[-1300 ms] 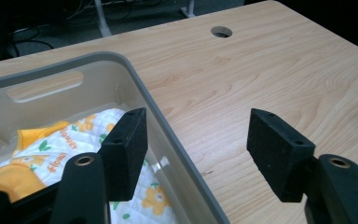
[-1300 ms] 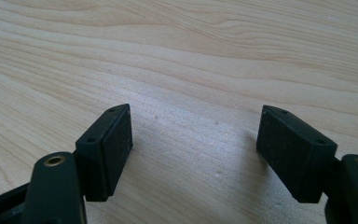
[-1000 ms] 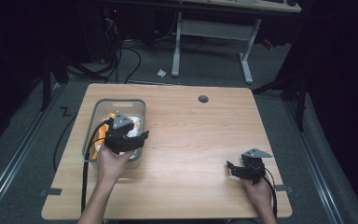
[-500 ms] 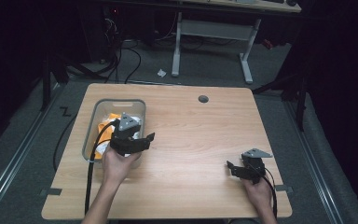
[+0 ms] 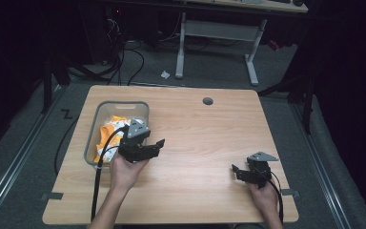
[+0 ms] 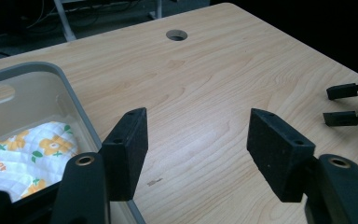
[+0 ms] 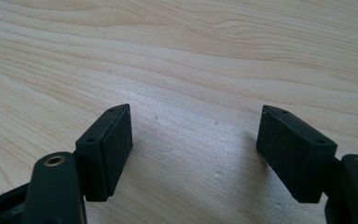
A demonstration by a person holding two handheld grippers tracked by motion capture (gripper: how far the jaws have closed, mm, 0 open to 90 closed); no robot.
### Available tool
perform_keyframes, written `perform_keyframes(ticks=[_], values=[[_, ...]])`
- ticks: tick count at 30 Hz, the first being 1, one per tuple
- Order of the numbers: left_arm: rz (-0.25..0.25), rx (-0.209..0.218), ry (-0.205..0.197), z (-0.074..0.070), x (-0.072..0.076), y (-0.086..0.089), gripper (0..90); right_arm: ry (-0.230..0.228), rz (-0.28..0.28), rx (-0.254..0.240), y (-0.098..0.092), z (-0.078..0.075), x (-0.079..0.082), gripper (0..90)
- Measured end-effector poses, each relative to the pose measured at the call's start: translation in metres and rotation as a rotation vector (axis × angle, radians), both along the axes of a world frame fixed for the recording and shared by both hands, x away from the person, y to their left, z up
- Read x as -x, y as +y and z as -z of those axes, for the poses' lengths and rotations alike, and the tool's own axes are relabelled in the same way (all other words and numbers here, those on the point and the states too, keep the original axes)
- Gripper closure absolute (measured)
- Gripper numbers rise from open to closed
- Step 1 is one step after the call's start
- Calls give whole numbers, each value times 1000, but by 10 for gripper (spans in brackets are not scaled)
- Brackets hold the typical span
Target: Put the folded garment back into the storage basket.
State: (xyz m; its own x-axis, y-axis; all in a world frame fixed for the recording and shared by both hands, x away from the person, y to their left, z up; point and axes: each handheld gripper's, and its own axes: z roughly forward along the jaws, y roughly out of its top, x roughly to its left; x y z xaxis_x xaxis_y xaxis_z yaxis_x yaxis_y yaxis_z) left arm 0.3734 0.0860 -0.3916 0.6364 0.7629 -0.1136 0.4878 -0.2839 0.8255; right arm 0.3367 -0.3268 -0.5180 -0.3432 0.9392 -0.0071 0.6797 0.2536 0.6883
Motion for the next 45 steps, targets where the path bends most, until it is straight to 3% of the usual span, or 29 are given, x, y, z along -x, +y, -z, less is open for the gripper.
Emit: perform_keyframes(ticks=[6, 11, 45], values=[[7, 0, 1, 3, 2, -2, 389, -1, -1, 1, 0, 0, 0, 270], [25, 34, 5, 3, 6, -5, 388, 0, -1, 1, 0, 0, 0, 270], [83, 42, 49, 34, 17, -28, 391, 0, -1, 1, 0, 0, 0, 270]])
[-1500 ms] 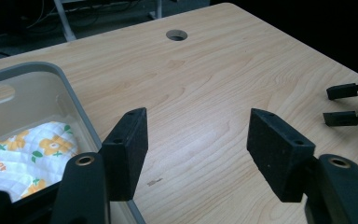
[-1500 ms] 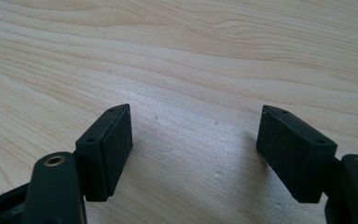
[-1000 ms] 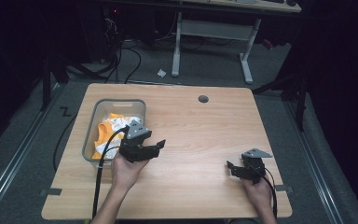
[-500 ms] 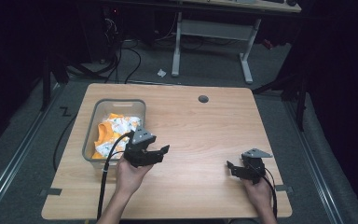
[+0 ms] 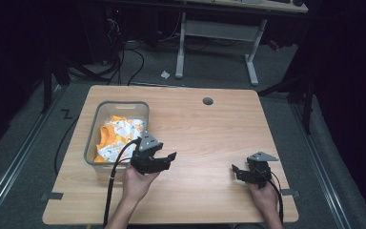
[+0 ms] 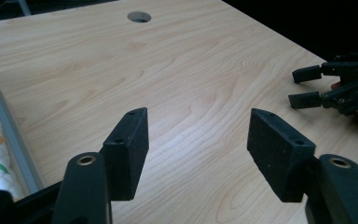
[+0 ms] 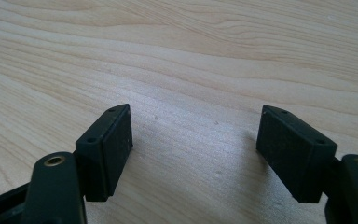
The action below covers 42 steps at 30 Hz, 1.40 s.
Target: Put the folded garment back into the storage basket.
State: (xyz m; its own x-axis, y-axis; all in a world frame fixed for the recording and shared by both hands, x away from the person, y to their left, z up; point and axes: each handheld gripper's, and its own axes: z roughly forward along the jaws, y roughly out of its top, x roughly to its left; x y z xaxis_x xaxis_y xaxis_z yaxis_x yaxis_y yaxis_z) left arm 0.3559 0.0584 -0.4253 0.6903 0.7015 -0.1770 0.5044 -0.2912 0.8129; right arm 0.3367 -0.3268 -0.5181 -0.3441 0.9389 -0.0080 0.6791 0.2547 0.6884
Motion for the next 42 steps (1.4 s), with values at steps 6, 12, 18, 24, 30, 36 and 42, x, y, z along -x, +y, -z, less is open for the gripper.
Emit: perform_keyframes(ticks=[6, 12, 18, 24, 30, 36, 42], values=[[24, -19, 13, 8, 1, -7, 390, 0, 0, 0, 0, 0, 0, 270], [22, -12, 30, 17, 1, -12, 390, 0, 0, 0, 0, 0, 0, 270], [22, -16, 43, 25, 1, -15, 391, 0, 0, 0, 0, 0, 0, 270], [25, -34, 61, 34, 0, -18, 391, 0, 0, 0, 0, 0, 0, 270], [17, -58, 72, 43, -1, -19, 391, 0, 0, 0, 0, 0, 0, 270], [6, -61, 76, 50, -1, -20, 392, 0, 0, 0, 0, 0, 0, 270], [-2, -69, 94, 59, -2, -22, 392, 0, 0, 0, 0, 0, 0, 270]])
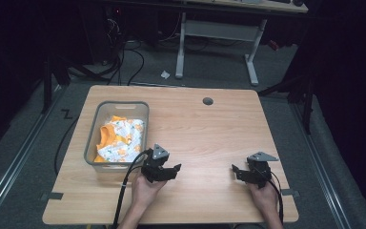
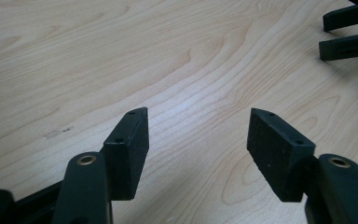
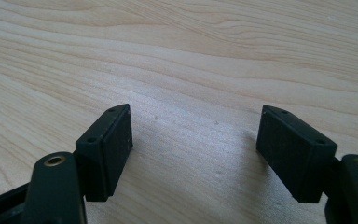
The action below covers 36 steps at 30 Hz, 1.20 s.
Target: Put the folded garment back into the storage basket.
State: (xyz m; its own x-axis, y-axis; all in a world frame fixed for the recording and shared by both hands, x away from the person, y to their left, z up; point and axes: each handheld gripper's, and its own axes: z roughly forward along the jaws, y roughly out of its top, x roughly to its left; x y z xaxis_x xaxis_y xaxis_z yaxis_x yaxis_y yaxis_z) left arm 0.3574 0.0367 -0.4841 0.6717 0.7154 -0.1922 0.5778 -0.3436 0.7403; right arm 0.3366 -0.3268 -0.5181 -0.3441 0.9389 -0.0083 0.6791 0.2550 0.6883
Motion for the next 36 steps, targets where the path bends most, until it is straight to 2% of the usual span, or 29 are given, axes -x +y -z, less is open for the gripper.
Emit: perform_keyframes(ticks=[7, 10, 23, 26, 27, 28, 30, 33, 36], values=[[-16, 5, 10, 9, 0, -2, 393, 0, 0, 0, 0, 0, 0, 270], [-17, -11, 19, 15, 1, -5, 393, 0, 0, 0, 0, 0, 0, 270], [-28, -72, 4, 29, 2, -12, 393, 0, 0, 0, 0, 0, 0, 270], [-29, -69, 14, 33, 2, -13, 388, 0, 0, 0, 0, 0, 0, 270], [-27, -71, 4, 36, 3, -13, 378, 0, 0, 0, 0, 0, 0, 270], [-30, -72, -31, 39, 6, -14, 378, 0, 0, 0, 0, 0, 0, 270], [-37, -73, -40, 40, 6, -14, 375, 0, 0, 0, 0, 0, 0, 270], [-78, -113, -57, 40, 8, -16, 357, 0, 0, -1, 0, 0, 0, 270], [-77, -136, -69, 40, 10, -19, 341, 1, 2, -2, 0, 0, 0, 270]])
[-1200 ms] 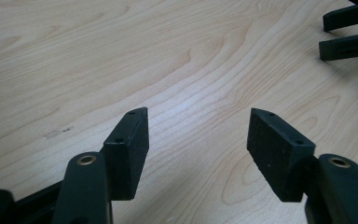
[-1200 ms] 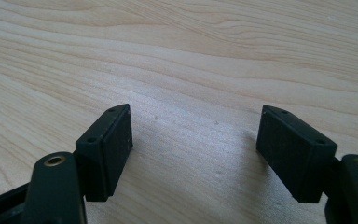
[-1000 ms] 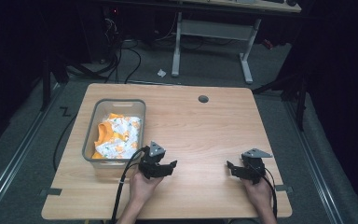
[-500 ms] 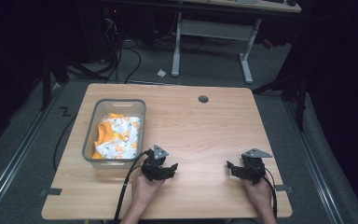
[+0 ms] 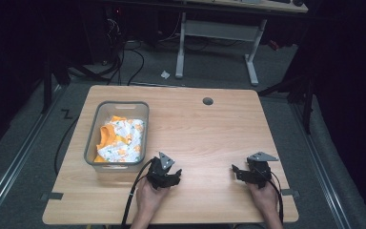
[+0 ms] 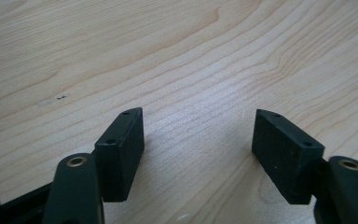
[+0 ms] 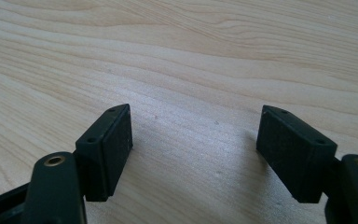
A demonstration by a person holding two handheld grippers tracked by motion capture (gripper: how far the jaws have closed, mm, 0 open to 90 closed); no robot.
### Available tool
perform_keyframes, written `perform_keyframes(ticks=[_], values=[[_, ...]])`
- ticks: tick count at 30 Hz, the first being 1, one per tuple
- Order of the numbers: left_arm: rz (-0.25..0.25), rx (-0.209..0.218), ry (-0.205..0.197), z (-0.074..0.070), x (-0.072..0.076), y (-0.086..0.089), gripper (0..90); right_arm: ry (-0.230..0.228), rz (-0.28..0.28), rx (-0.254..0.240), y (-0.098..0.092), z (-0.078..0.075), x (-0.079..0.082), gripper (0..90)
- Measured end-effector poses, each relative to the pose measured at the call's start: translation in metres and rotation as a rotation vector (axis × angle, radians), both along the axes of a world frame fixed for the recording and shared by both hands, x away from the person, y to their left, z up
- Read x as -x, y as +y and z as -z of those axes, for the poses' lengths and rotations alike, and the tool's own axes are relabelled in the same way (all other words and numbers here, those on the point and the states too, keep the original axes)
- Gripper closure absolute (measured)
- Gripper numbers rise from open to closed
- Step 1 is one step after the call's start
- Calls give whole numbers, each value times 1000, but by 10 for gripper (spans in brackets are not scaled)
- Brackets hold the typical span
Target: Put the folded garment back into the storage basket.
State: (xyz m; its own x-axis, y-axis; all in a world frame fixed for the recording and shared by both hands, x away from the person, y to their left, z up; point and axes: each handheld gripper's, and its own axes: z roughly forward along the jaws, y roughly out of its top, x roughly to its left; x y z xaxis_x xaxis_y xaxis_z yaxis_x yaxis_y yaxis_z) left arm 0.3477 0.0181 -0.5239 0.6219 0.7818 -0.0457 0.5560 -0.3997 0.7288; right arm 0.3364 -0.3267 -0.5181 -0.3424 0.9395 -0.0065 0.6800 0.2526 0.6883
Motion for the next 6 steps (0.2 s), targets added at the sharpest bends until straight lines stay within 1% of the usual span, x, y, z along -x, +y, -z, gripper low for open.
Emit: perform_keyframes(ticks=[3, 6], values=[[2, 2, 4, 0, 0, 0, 332, 0, 0, 0, 0, 0, 0, 270], [-4, 15, 10, 0, 0, 2, 332, 0, 0, 0, 0, 0, 0, 270]])
